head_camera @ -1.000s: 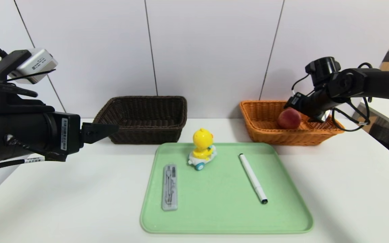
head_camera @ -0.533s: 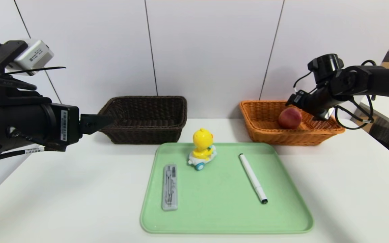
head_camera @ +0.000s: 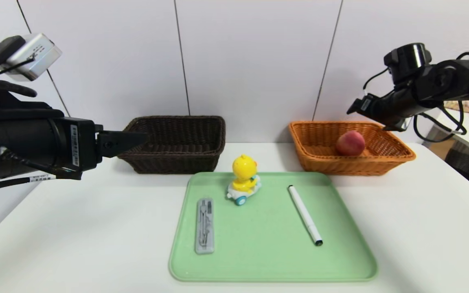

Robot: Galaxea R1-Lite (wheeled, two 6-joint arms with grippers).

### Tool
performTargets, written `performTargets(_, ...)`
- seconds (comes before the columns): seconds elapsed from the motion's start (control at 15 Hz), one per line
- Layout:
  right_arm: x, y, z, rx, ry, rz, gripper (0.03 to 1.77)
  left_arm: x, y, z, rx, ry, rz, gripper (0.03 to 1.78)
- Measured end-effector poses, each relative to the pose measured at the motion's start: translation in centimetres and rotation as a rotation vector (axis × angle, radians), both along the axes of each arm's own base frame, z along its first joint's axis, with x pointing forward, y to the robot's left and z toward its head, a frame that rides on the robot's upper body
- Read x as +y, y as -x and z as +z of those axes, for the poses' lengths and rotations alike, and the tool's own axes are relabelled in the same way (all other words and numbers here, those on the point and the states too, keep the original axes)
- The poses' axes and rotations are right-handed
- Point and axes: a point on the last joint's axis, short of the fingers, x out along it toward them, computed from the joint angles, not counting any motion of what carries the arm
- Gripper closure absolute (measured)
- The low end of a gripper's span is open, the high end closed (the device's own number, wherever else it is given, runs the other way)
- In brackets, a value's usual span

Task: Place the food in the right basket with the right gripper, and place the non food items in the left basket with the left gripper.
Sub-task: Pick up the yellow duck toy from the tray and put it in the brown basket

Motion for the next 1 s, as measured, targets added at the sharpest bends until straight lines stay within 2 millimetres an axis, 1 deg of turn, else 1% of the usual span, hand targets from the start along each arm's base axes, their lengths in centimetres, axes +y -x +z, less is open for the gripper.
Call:
performTargets(0.13,1.1,1.8,2.8,-0.062,0.041,0.068,0.11,-0.2,-0.3,-0.1,-0.007,0.014,-0.032,0.12)
performTargets(0.27,2.2,4.0,5.7,-0.133,0.104,0.143,0.11,-0.5,-0.5,-0.4,0.001,0.014,-0.057,0.12)
performTargets(0.47,2.6,7.5,9.5,-0.218,0.236,0.237,0.11,-1.5,-0.6,-0.8,0.022,0.006,-0.097,0.12)
performTargets(0.6,2.7,10.0,11.3,-0.235,0.277,0.268,0.11,-2.3,-0.5,-1.5,0.05,-0.007,-0.131,0.12)
performTargets(0.8,2.4,13.4,13.1,-0.243,0.292,0.288,0.11,-3.5,-0.5,-2.1,0.072,-0.017,-0.182,0.12)
performTargets(1.0,2.4,17.0,14.8,-0.269,0.29,0.307,0.11,-4.5,-0.6,-3.8,0.127,-0.027,-0.273,0.12)
